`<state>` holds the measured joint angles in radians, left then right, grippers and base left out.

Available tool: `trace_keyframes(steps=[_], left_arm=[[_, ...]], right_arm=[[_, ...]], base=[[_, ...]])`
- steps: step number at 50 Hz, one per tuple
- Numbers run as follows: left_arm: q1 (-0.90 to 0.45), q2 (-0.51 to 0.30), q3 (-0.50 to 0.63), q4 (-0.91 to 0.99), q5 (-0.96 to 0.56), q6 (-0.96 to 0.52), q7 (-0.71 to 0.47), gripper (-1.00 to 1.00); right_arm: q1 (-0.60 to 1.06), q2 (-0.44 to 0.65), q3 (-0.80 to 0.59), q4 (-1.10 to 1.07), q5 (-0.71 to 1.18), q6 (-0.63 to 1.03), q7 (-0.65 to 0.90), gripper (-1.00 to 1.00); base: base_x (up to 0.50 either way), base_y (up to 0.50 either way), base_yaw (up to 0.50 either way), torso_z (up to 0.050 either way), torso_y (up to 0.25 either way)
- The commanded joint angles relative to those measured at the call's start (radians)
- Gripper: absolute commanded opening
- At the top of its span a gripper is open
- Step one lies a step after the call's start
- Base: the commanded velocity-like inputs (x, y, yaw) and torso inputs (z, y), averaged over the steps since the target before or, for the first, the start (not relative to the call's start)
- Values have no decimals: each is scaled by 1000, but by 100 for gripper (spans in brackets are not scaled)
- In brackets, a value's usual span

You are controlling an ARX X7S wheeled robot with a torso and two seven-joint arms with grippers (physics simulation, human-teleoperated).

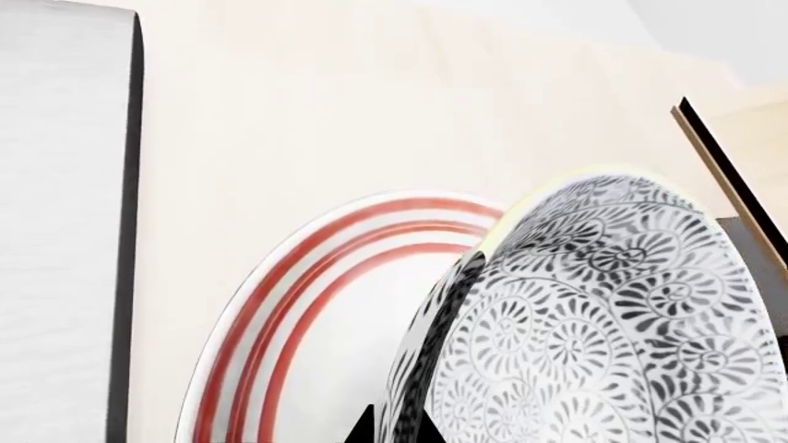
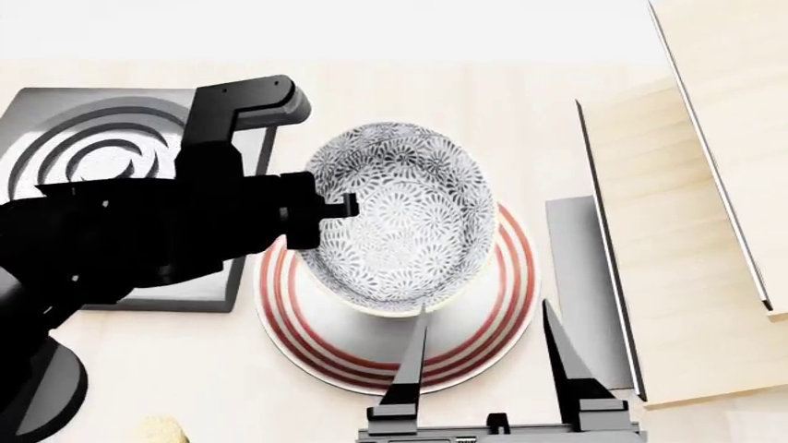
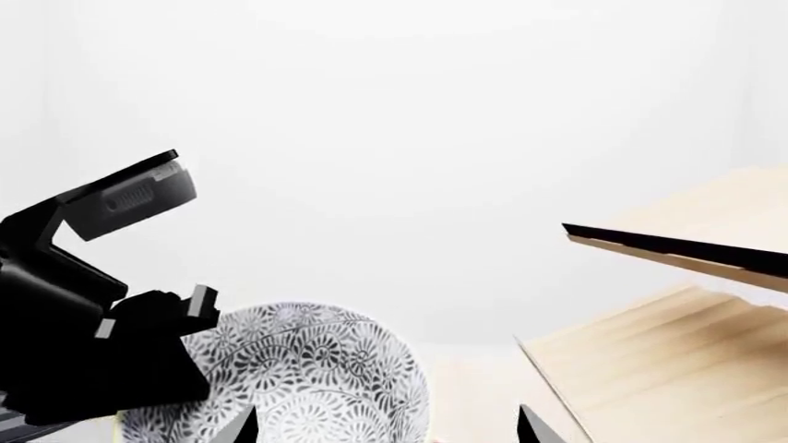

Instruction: Pick up the akita bowl and put it on the plate.

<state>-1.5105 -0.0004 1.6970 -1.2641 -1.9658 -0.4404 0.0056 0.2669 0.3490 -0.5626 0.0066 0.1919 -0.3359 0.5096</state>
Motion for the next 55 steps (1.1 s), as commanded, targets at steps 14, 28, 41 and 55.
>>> trace_keyframes(steps=[14,28,41,55], left_arm=[[16,0,-37,4,22,13,-2,-100],[27,0,-45,13,43,14,-3,-100],[37,0,-45,7,48,21,-11,-100],[46,0,-45,5,52,18,-9,-100]], right_arm=[[3,2,-5,-6,0,7,3,100],[-1,7,-5,-13,4,9,5,100],[0,6,-5,-2,9,1,4,100],[2,5,-7,4,12,-2,3,100]], base=[[0,0,0,0,0],[0,0,0,0,0],[0,0,0,0,0],[0,0,0,0,0]])
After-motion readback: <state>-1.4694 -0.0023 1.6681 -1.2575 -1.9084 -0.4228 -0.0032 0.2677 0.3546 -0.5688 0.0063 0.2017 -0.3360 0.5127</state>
